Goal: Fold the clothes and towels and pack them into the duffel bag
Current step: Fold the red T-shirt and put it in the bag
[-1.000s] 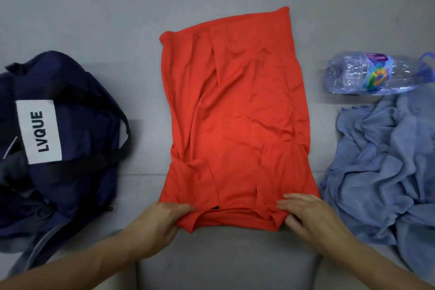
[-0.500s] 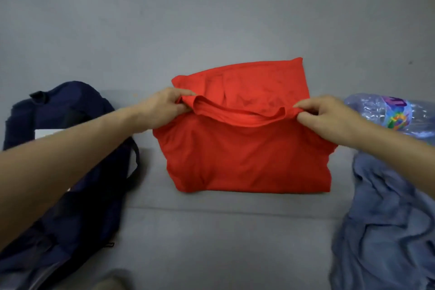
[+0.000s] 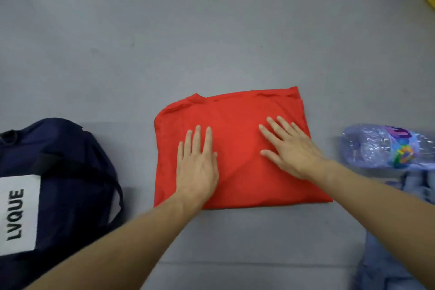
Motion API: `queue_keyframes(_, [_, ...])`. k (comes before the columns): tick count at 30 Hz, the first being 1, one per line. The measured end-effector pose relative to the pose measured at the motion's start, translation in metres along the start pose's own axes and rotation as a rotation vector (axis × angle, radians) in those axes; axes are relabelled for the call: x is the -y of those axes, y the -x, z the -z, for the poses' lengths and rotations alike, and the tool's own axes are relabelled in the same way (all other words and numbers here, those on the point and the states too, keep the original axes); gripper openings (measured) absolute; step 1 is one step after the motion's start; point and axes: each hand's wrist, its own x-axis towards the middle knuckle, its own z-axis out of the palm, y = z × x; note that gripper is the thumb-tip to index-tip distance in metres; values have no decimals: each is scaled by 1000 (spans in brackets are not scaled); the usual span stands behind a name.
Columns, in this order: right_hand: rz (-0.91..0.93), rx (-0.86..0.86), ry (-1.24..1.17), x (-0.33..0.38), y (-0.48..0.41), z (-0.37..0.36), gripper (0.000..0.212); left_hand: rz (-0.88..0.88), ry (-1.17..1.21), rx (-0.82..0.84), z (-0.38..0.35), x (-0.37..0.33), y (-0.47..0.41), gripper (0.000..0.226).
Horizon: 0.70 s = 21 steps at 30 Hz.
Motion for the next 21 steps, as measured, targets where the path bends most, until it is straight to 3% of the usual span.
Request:
queue_keyframes(3, [-135,95,-68,-17,19,-21,90,91,-23,83,-34,5,44,73])
queue_keyframes(5, [-158,94,-60,-16,36,-28,90,61,-64,111,-41,23,51,78])
queue_keyframes(10, [-62,70,30,19,114,-39,85,-281,-295,247,-12,78,2,78])
queue_keyframes(14, [118,-49,-44,77,181,-54,74,-397,-501,145,20,77,-41,72])
queue_keyframes(18, [244,-62,-93,113,189,-59,70,-545,-285,117,12,53,23,66])
queue_keyframes(21, [248,-40,-57,111,185,-75,75,-627,-176,248,4,63,125,64])
